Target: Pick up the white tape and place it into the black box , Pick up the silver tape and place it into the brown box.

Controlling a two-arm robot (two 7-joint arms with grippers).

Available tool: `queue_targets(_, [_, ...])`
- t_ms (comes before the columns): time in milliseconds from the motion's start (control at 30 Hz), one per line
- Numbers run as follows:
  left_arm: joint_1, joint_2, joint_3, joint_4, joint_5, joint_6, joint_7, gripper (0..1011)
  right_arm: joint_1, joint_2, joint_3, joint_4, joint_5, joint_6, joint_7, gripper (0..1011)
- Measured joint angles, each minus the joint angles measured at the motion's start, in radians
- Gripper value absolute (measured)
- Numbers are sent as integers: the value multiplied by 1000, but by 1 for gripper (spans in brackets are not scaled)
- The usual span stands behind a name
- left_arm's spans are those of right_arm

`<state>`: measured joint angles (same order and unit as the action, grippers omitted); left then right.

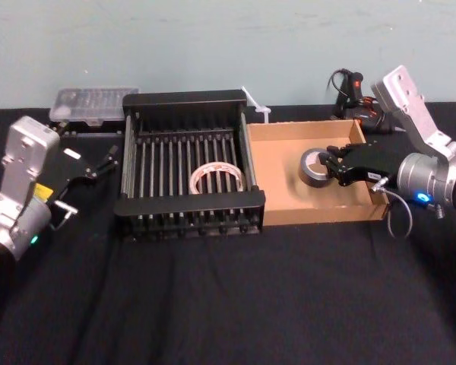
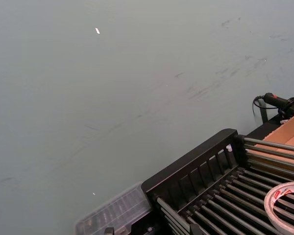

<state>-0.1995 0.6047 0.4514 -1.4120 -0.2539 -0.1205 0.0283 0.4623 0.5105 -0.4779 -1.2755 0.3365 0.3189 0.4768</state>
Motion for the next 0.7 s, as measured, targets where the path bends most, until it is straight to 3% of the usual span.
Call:
queue_targets(267, [0,0,0,0,0,0,0,1001,-1,1,-1,-2,1,0,1,186])
queue_targets(600, [0,0,0,0,0,0,0,1001,-2,2,-2,-4,2,1,1,478])
queue_targets(667, [0,0,0,0,0,0,0,1001,-2,2,-2,-4,2,1,1,582])
queue_targets(700, [0,0,0,0,0,0,0,1001,-2,2,-2,-4,2,1,1,582])
